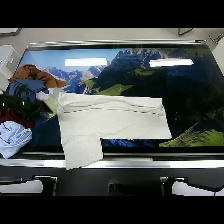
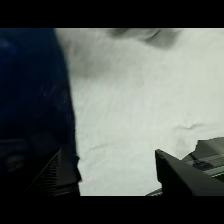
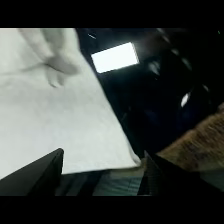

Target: Fold the clothes and pants, and hang the long-sleeved shirts on hangers.

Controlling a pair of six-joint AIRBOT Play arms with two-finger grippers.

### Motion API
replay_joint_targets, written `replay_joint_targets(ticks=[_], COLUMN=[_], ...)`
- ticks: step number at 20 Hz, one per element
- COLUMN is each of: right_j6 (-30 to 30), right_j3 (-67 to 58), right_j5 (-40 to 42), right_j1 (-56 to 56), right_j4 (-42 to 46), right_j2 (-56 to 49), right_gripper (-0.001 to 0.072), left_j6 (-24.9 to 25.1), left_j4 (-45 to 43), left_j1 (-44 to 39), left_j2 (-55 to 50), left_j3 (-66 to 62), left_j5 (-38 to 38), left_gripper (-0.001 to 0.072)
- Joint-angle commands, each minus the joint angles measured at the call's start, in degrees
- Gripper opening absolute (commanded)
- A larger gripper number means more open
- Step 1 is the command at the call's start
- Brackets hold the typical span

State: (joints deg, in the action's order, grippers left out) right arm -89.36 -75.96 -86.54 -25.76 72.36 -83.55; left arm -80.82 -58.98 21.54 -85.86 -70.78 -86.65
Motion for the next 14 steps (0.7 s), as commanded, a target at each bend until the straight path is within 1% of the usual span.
replay_joint_targets(ticks=[1, 3, 6, 9, 12, 13, 14], right_j6=[1.0, 2.1, 2.7, 3.7, 3.7, 3.8, 3.7], right_j3=[8.6, 11.4, 12.2, 12.2, 12.2, 12.2, 12.2], right_j5=[-3.9, -4.0, -4.2, -4.7, -4.6, -4.5, -4.1], right_j1=[-3.9, -3.2, -3.2, -3.2, -3.2, -3.2, -3.2], right_j4=[4.4, 3.1, 0.3, 0.3, 0.3, 0.3, 0.4], right_j2=[3.0, 3.6, 3.7, 3.7, 3.7, 3.7, 3.7], right_gripper=[0.0575, 0.0570, 0.0570, 0.0570, 0.0570, 0.0570, 0.0570], left_j6=[4.6, 7.5, 7.6, 7.6, 7.3, 6.8, 6.2], left_j4=[0.3, 5.7, 6.6, 6.5, 6.6, 6.6, 6.6], left_j1=[1.8, 0.7, -1.9, -4.4, -7.1, -8.0, -8.6], left_j2=[5.7, 6.0, 5.2, 5.0, 4.4, 4.4, 4.4], left_j3=[17.4, 24.3, 27.7, 27.8, 27.8, 27.8, 27.8], left_j5=[7.2, 12.0, 16.5, 17.8, 17.6, 17.5, 17.5], left_gripper=[0.0510, 0.0510, 0.0509, 0.0510, 0.0508, 0.0441, 0.0344])
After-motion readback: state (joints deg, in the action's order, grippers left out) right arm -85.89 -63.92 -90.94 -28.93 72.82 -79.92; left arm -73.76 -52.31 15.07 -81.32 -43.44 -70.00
